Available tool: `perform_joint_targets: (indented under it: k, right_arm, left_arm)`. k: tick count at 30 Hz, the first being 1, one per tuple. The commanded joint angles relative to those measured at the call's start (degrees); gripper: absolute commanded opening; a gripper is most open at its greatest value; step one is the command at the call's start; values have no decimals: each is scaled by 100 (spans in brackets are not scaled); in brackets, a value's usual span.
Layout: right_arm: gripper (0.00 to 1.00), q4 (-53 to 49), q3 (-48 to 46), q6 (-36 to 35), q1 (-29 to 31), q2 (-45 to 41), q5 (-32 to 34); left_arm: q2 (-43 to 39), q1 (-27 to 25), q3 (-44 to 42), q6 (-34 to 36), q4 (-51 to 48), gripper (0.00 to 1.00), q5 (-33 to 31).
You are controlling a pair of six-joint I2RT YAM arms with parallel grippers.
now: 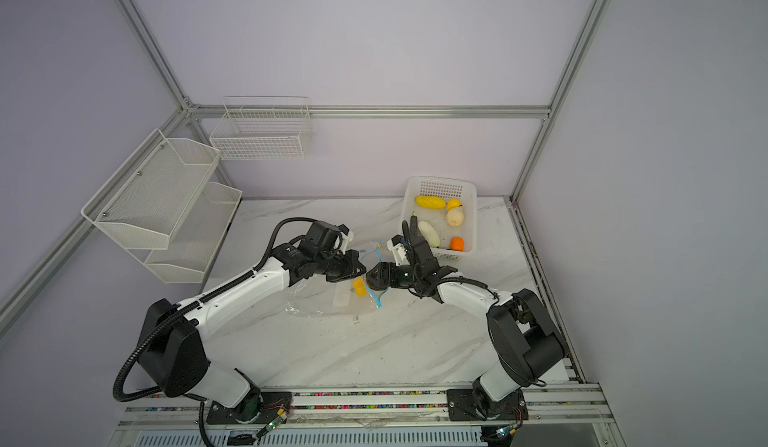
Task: Place the food in the zip-top bag and seal the zipper
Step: 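Lower the black avocado into the bag opening and open the right gripper, then move the right gripper back over the food basket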
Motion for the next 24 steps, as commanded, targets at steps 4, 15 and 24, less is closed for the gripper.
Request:
perform_joint_targets:
  k: [4, 15, 24]
  right_arm:
    - [78, -37, 164, -106, 45, -76, -65]
    - [81, -142, 286, -155, 45, -96, -67]
    - [80, -219, 409, -209, 53, -96, -28]
  left_arm:
    - [-236, 6, 399, -55, 184, 0, 36]
    - [-272, 14, 364, -55, 188, 0, 0]
    - [-350, 20, 313, -46, 180, 0, -55]
